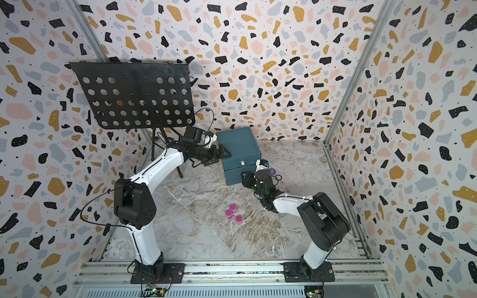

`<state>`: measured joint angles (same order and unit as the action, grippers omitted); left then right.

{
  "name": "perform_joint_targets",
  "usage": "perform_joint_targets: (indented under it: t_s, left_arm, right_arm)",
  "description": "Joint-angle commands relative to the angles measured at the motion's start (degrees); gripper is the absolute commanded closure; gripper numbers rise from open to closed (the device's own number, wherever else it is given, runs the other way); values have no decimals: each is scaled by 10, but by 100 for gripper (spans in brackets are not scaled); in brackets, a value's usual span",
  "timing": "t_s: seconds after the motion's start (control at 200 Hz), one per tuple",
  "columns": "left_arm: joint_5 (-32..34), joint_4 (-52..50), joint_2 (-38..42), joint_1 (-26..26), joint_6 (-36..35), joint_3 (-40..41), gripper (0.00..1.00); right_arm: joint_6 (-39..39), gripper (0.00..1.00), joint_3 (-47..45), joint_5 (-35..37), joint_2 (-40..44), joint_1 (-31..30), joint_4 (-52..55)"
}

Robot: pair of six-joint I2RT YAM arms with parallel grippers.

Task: Put the paint cans in the drawer according to color
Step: Close the drawer in the storage box.

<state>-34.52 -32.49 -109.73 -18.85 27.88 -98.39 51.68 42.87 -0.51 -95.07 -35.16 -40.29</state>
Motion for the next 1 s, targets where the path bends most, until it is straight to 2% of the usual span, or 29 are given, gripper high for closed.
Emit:
perform_joint_targets:
  t_s: [0.0, 0.16, 0.335, 0.566, 0.821, 0.996]
  left_arm:
    - [-4, 3, 1, 1, -3, 7, 2]
    - [-5, 5, 1, 1, -1, 7, 2]
    - [-8, 7, 0, 1, 0, 9, 2]
    - [-7, 7, -1, 2, 0, 9, 2]
    - [-7, 6, 1, 2, -1, 9, 2]
    - [-7, 6, 1, 1, -1, 9, 2]
  right_arm:
    - [31, 58, -35, -2, 18, -2, -74]
    - [41, 57, -65, -1, 8, -5, -87]
    - [46, 60, -62, 20, -2, -4, -110]
    - [55, 60, 3, 41, -31, 0, -53]
    - [61, 60, 51, 17, -75, 8, -68]
    - [59, 55, 0, 18, -63, 7, -110]
